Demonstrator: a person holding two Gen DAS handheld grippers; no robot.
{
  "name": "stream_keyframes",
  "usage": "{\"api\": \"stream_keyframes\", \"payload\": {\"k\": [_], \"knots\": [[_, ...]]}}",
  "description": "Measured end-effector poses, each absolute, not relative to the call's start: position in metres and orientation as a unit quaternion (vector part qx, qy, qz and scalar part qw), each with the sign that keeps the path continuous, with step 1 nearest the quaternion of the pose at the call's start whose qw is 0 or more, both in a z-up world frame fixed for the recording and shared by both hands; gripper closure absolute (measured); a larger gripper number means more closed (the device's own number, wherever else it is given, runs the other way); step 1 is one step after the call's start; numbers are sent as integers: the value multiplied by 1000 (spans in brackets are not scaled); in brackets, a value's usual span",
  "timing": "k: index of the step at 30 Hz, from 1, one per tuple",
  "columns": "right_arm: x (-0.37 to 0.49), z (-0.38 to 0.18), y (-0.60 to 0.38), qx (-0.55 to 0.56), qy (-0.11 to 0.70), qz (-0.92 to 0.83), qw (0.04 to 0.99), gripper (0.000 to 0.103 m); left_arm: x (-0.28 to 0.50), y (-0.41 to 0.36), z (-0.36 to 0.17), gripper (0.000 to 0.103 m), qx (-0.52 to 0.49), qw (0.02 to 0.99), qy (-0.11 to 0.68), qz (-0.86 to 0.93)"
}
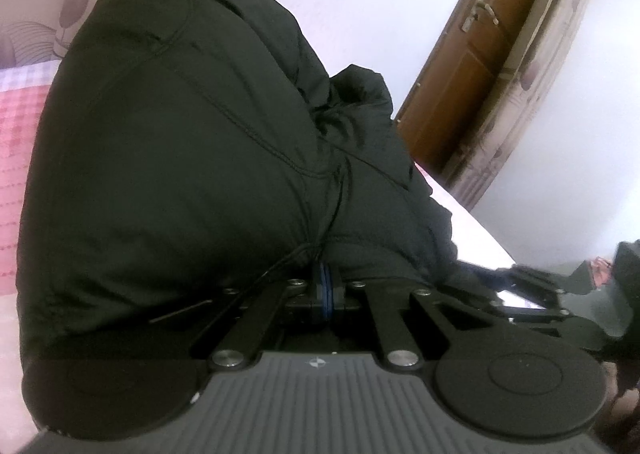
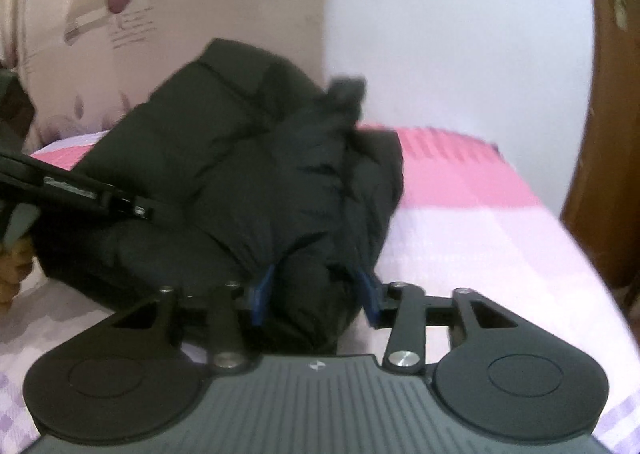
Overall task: Fold large clothes
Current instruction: 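Grasp the jacket bundle edge with the right gripper and straighten it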
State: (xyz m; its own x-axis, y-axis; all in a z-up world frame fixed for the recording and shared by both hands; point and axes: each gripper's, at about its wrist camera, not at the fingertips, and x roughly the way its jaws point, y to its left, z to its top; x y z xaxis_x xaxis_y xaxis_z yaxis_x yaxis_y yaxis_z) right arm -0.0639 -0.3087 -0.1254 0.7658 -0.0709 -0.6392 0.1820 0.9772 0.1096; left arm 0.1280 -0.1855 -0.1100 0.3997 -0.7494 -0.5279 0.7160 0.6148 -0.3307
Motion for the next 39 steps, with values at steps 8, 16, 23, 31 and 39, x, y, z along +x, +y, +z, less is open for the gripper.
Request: {"api": "stream_keyframes", "payload": {"k": [8,16,23,31,39], "knots": [[-66,-136,-331,154,356,-54,920,40,119,-186,-111,91,-14,847,306,-433],[-47,-55,-334,64,299,-23,952,40,122,-189,-114,91,-21,845,316,-432],[74,-2,-311,29,269,92,958,58,121,-189,-115,91,-24,844,317,-431],[205,-59,-260,-37,399,106,910,69,122,-187,-116,91,-30,845,311,-435],[239,-107,-263,-3,495,103,863,70,123,-184,-119,91,-31,843,309,-439]]}}
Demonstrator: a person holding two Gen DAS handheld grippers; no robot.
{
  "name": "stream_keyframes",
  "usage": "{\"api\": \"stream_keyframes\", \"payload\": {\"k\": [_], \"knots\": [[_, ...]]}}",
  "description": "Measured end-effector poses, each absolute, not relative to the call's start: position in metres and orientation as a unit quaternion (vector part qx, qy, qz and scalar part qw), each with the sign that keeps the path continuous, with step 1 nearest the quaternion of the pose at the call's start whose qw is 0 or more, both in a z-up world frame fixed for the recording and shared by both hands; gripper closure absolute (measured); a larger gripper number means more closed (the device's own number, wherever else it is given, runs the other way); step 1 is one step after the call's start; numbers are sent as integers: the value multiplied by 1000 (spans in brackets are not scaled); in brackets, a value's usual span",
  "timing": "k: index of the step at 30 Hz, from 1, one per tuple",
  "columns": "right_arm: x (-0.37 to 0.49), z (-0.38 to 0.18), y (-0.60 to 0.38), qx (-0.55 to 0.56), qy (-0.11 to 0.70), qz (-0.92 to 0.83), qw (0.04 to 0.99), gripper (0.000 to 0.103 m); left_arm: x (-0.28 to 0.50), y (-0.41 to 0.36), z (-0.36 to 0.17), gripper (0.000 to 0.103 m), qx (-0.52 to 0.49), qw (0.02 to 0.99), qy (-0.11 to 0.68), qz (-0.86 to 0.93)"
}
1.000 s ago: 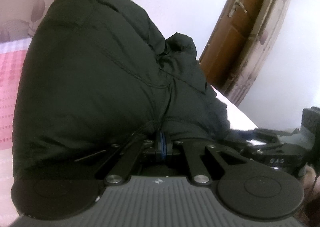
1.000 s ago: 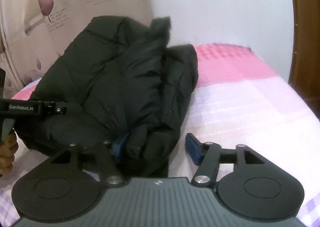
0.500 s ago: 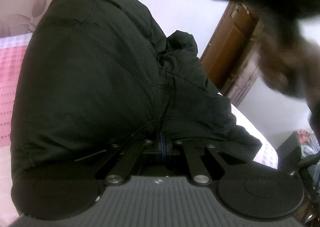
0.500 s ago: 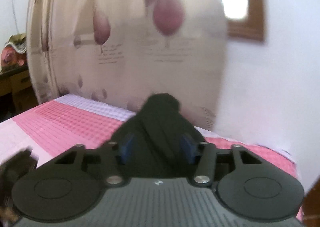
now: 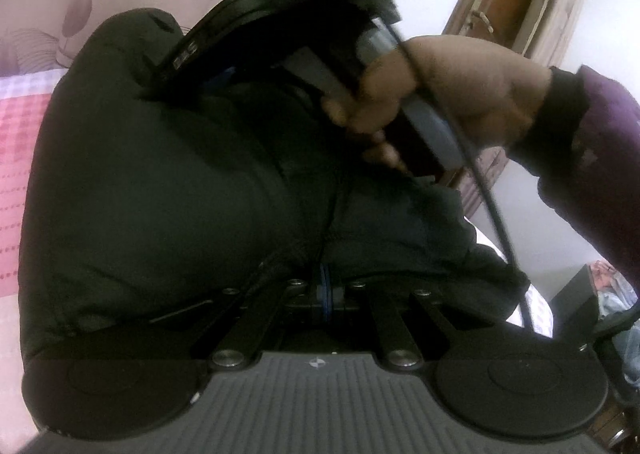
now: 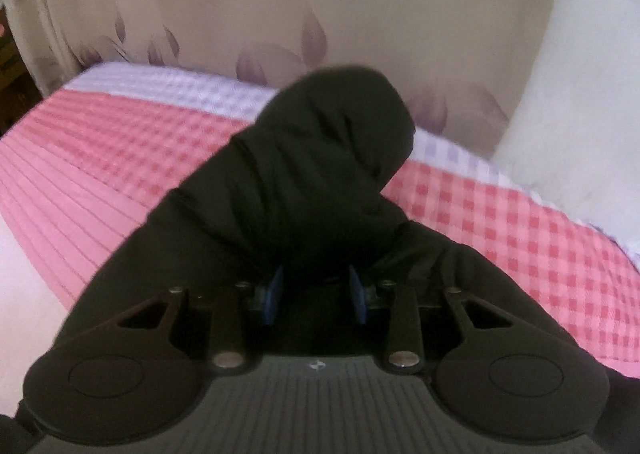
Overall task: Fold large clothes
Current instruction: 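Grasp the jacket bundle edge with the right gripper and straighten it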
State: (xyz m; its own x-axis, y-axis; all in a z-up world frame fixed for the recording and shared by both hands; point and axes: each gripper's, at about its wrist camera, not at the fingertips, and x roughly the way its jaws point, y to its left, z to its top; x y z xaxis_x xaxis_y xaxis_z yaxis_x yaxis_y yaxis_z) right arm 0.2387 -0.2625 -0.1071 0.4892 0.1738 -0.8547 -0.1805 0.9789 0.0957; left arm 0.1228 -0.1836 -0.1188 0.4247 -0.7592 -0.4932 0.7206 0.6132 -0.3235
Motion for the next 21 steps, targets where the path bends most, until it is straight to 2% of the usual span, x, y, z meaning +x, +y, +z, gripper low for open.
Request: {"api": "stream_keyframes", "payload": {"k": [5,9,10,11,12,13,16,21], "knots": [[246,-118,-247,-39,503,88,859,70,122,-186,-118,91,-29,843,315,-434],[235,-102,-257,-30,484,75,871,67,121,-187,-117,91,-28,843,320,-432],[226,-92,-265,-9,466,70,882,62,121,-188,-117,91,-27,843,320,-431],[209,-78,-277,21,440,63,895,46,121,-188,-117,91,-29,843,321,-431],[188,-66,-289,51,414,57,907,35,122,-188,-116,91,-30,842,322,-431],[164,-55,-301,79,387,53,917,18,122,-188,-116,91,-29,842,321,-432],[84,-38,-330,118,338,38,933,16,123,-188,-116,91,-29,842,323,-431],[-24,-65,-350,159,361,1,919,16,120,-189,-117,91,-26,844,320,-429]]}}
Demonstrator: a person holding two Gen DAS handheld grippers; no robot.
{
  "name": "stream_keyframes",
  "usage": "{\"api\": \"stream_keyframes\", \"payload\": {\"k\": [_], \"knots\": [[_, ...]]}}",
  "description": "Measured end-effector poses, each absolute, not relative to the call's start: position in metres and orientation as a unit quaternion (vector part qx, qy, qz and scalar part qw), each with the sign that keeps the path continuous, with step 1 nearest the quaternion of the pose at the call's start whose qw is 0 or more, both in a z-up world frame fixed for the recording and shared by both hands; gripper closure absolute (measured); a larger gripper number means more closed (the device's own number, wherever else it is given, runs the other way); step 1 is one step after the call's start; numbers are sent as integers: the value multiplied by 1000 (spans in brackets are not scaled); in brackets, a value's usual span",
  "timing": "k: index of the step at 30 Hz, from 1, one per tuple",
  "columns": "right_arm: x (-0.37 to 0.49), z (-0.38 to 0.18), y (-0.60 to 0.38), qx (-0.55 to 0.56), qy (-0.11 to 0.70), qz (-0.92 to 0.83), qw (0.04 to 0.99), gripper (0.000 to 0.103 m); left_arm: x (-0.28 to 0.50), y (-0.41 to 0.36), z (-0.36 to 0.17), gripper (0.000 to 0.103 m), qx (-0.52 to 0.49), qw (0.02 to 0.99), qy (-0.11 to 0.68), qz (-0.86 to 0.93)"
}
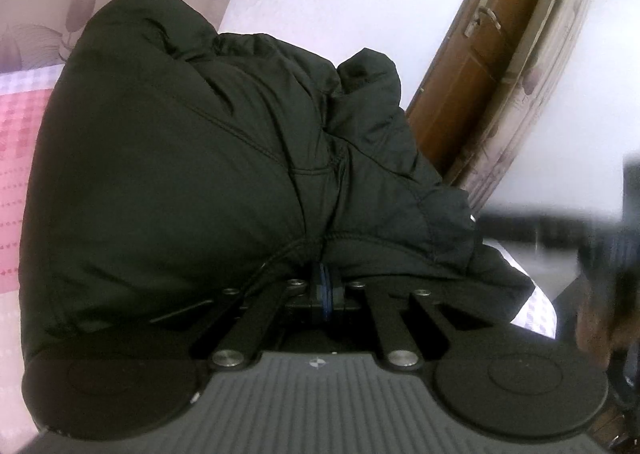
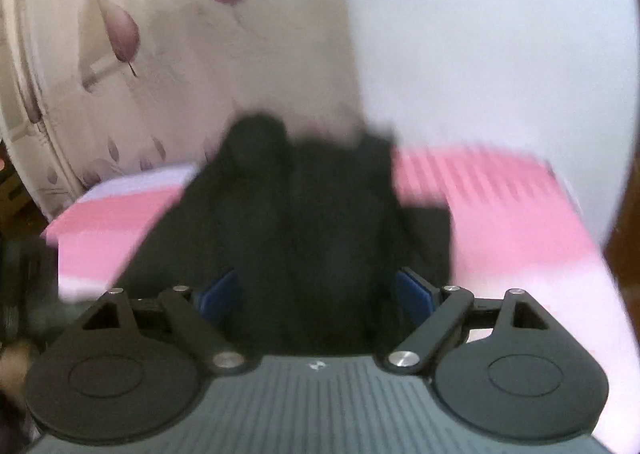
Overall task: Fold large clothes
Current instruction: 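Grasp the jacket bundle edge with the right gripper and straighten it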
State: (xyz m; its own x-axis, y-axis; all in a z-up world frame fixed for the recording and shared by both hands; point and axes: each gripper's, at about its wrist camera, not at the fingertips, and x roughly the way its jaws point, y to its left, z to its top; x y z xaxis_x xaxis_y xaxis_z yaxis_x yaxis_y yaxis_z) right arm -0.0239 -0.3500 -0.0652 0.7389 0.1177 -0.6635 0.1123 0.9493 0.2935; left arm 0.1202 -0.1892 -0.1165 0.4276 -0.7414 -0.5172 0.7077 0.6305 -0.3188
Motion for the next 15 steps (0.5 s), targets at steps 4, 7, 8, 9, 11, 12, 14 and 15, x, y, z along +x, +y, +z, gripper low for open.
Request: {"api": "stream_keyframes", "payload": {"k": [4,7,8,9,11,12,14,15], "knots": [[-60,-108,-345,143,406,-40,902,29,120,-189,-118,91,-22,846,316,-429],[-70,-132,-370,255,391,-32,884,30,121,-187,-118,91,-19,846,315,-430],[-70,-132,-371,258,387,-31,885,31,122,-185,-117,91,-21,845,317,-430],[-70,-132,-371,263,385,-27,884,33,122,-185,-116,91,-20,845,317,-430],[-74,-130,-378,299,366,-14,881,35,120,-182,-112,91,-25,845,315,-431],[-76,-129,-381,317,355,-14,879,35,119,-180,-110,87,-32,844,315,-433],[-77,-127,-389,331,351,-11,876,34,114,-172,-103,70,-45,843,308,-438],[-76,-126,-389,332,351,-12,875,34,110,-168,-99,52,-49,843,300,-443]]}}
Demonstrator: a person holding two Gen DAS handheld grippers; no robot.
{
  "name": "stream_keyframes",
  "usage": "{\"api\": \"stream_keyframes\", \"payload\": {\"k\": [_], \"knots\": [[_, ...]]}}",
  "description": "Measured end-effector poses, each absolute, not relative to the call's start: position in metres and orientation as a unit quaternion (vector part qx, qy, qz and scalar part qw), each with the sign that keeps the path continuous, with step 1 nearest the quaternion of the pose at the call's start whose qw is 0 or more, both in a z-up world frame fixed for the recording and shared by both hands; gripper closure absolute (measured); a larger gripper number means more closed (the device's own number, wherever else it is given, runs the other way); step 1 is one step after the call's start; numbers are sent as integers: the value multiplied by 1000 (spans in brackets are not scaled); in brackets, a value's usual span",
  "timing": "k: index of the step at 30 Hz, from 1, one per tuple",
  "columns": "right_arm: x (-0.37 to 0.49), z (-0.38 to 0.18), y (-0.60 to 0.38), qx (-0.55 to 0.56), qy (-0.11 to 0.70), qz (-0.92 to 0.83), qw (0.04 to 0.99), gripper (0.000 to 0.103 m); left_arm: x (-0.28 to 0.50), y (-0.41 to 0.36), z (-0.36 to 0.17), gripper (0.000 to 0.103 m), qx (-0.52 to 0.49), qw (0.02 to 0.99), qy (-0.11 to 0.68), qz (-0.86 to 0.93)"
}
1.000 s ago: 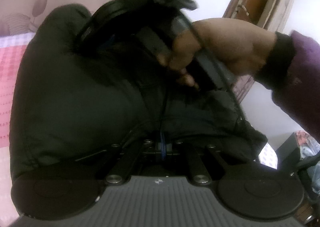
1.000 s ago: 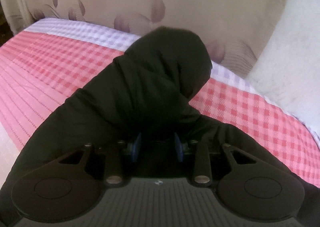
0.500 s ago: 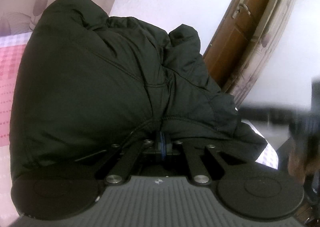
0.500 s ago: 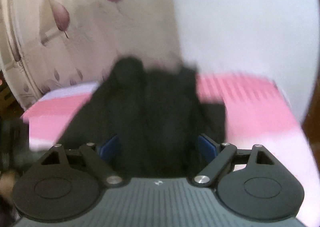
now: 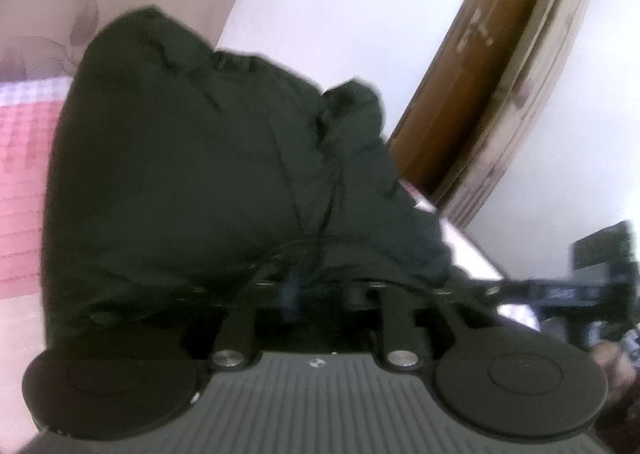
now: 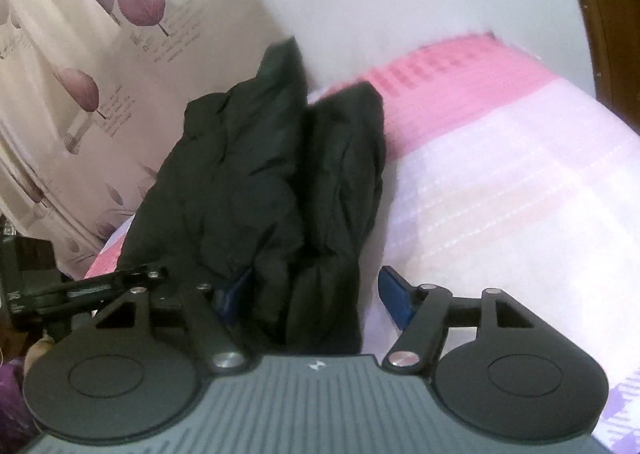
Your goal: Fold large clothes
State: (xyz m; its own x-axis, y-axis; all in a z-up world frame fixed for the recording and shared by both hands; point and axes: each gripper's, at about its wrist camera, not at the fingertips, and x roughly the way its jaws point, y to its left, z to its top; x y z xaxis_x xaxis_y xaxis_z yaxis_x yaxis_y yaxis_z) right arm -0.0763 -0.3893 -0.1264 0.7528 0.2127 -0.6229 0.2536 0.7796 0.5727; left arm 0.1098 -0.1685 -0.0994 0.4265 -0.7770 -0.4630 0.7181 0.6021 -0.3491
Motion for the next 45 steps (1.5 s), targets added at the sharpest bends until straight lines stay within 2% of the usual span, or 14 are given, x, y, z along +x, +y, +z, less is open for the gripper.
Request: {"api": "stream_keyframes", "payload": {"k": [1,2,3,4,5,8,12,15,21,23,25,30,35,45], "knots": [[-75,-128,-390,335,353,-9,874,34,104,-164,-94,31,-47,846,288,-446],[-72,-129,-389,337,355,-3,872,34,97,-161,-88,21,-37,854,270,-443],[-72,-128,-386,333,355,-1,874,35,90,-157,-82,4,-25,865,250,-434],[-71,-126,-381,321,354,-1,878,46,81,-152,-76,0,-10,881,225,-417],[-68,-124,-375,303,353,-3,885,60,76,-148,-73,0,1,890,207,-405],[-54,-112,-360,251,355,-9,901,72,75,-135,-68,0,16,903,196,-381],[-44,-103,-349,234,327,12,915,75,93,-112,-74,0,-25,904,232,-358],[-45,-125,-363,262,339,4,903,74,108,-97,-83,0,-55,897,261,-352],[-50,-135,-374,298,332,-2,895,49,123,-86,-95,0,-73,889,288,-347],[-50,-138,-377,298,328,-14,896,30,130,-87,-100,0,-75,885,304,-344],[-50,-141,-378,302,333,-17,893,21,141,-89,-106,0,-79,880,318,-345],[-36,-149,-384,327,342,4,881,17,161,-90,-116,0,-100,857,350,-366],[-3,-158,-388,341,363,56,865,0,176,-103,-117,0,-83,842,380,-373],[23,-164,-388,320,363,84,871,0,176,-114,-115,0,-52,849,386,-357]]}}
